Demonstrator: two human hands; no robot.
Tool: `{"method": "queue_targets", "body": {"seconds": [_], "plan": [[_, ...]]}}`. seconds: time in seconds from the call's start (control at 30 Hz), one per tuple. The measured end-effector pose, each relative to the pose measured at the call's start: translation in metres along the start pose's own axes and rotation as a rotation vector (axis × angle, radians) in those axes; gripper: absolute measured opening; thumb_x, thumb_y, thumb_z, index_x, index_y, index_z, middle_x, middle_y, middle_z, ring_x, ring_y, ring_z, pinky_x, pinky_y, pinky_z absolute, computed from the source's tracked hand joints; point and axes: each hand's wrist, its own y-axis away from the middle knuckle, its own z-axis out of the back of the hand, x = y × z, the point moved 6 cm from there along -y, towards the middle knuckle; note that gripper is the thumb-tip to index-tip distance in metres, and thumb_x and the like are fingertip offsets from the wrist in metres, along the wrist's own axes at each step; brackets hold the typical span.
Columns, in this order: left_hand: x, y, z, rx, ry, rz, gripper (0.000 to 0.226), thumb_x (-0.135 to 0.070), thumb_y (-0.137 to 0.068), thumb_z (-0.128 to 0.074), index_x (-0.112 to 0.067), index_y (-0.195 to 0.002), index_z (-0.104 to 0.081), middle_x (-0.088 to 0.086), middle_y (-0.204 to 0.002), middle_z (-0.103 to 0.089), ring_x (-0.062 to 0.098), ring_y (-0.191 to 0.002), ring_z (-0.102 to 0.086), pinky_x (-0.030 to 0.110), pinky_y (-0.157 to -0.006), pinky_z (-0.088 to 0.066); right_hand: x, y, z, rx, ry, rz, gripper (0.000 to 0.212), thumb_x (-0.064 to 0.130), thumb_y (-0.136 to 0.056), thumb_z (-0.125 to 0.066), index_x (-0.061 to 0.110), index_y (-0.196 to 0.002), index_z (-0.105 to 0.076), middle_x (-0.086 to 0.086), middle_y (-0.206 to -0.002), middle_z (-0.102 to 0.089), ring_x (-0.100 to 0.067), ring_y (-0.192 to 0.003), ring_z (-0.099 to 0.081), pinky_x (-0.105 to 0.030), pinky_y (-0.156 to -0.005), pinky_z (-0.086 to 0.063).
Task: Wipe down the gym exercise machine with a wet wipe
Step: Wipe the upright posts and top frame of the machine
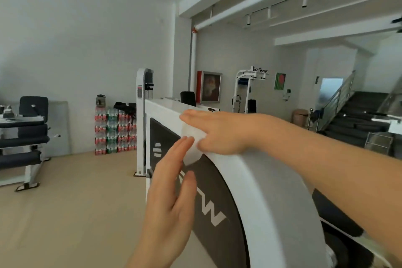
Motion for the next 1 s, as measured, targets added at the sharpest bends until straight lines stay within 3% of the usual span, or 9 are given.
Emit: {"method": "queue_targets", "body": {"seconds": [0.07,0.17,0.27,0.4,0.5,0.67,0.8,0.9,1.0], "plan": [[-0.001,-0.01,0.003,-0.029,-0.016,-0.03,0.052,-0.021,-0.089,-0.043,-0.054,-0.129,-0.048,-0.025,-0.141,-0.045,0.008,-0.136,-0.04,0.044,-0.109,-0.037,-0.002,-0.023,0.006,-0.013,-0.112,-0.094,0.055,0.034,-0.098,-0.048,0.02,-0.148,-0.029,-0.002,-0.153,-0.035,-0.024,-0.134,-0.04,-0.036,-0.105,-0.035],[-0.015,-0.031,0.011,-0.046,-0.013,-0.08,0.044,-0.027,-0.09,-0.045,-0.05,-0.127,-0.051,-0.024,-0.141,-0.046,0.007,-0.136,-0.04,0.043,-0.112,-0.035,0.003,0.001,-0.003,-0.208,0.008,-0.071,0.054,0.043,-0.096,-0.047,0.021,-0.143,-0.035,0.001,-0.148,-0.039,-0.022,-0.136,-0.038,-0.039,-0.107,-0.036],[-0.041,-0.04,0.001,0.21,-0.034,-0.27,0.041,-0.027,-0.095,-0.04,-0.033,-0.133,-0.054,-0.016,-0.141,-0.049,0.011,-0.136,-0.041,0.031,-0.11,-0.035,0.024,0.068,-0.023,-0.5,0.116,-0.027,0.068,0.042,-0.094,-0.044,0.021,-0.154,-0.02,0.006,-0.161,-0.018,-0.01,-0.148,-0.014,-0.036,-0.119,-0.021],[-0.052,-0.016,-0.039,0.542,-0.231,-0.501,0.041,-0.037,-0.101,-0.032,-0.036,-0.139,-0.047,-0.018,-0.149,-0.04,0.011,-0.143,-0.029,0.038,-0.115,-0.02,0.02,0.134,-0.067,-0.861,-0.127,-0.14,0.06,0.041,-0.097,-0.041,0.019,-0.152,-0.031,0.01,-0.159,-0.026,-0.007,-0.147,-0.022,-0.036,-0.116,-0.026],[-0.049,-0.009,-0.056,0.563,-0.405,-0.566,0.046,-0.043,-0.103,-0.022,-0.034,-0.142,-0.044,-0.012,-0.149,-0.041,0.015,-0.143,-0.029,0.046,-0.116,-0.016,-0.006,0.136,-0.072,-0.896,-0.366,-0.193,0.056,0.044,-0.094,-0.039,0.028,-0.148,-0.037,0.017,-0.156,-0.031,0.002,-0.145,-0.02,-0.028,-0.12,-0.018],[-0.068,-0.009,-0.068,0.589,-0.677,-0.654,0.043,-0.036,-0.098,-0.034,-0.024,-0.128,-0.062,0.001,-0.129,-0.061,0.027,-0.127,-0.05,0.058,-0.113,-0.021,-0.042,0.147,-0.083,-0.983,-0.638,-0.403,0.053,0.043,-0.099,-0.032,0.025,-0.149,-0.033,0.014,-0.158,-0.026,0.007,-0.143,-0.019,-0.023,-0.12,-0.018],[-0.075,0.028,-0.075,0.649,-0.657,-0.905,0.034,-0.031,-0.094,-0.045,-0.02,-0.109,-0.073,-0.002,-0.119,-0.068,0.027,-0.123,-0.056,0.059,-0.113,-0.023,0.017,0.177,-0.16,-1.158,-0.593,-0.448,0.053,0.039,-0.105,-0.024,0.028,-0.155,-0.012,0.016,-0.163,-0.009,-0.008,-0.15,-0.01,-0.032,-0.12,-0.012],[-0.072,0.062,-0.084,0.66,-0.669,-1.015,0.03,-0.025,-0.093,-0.049,-0.016,-0.105,-0.075,0.0,-0.115,-0.07,0.025,-0.12,-0.059,0.059,-0.11,-0.029,0.023,0.18,-0.181,-1.18,-0.534,-0.494,0.064,0.027,-0.103,-0.036,0.038,-0.155,0.002,0.018,-0.163,-0.003,-0.011,-0.15,-0.01,-0.041,-0.12,-0.016],[-0.073,0.07,-0.092,0.641,-0.76,-1.015,0.03,-0.02,-0.089,-0.052,-0.013,-0.109,-0.073,0.005,-0.118,-0.069,0.027,-0.117,-0.061,0.057,-0.11,-0.03,-0.014,0.178,-0.166,-1.19,-0.822,-0.4,0.051,0.033,-0.104,-0.026,0.033,-0.154,-0.013,0.01,-0.161,-0.022,-0.011,-0.149,-0.018,-0.049,-0.121,-0.015]]}}
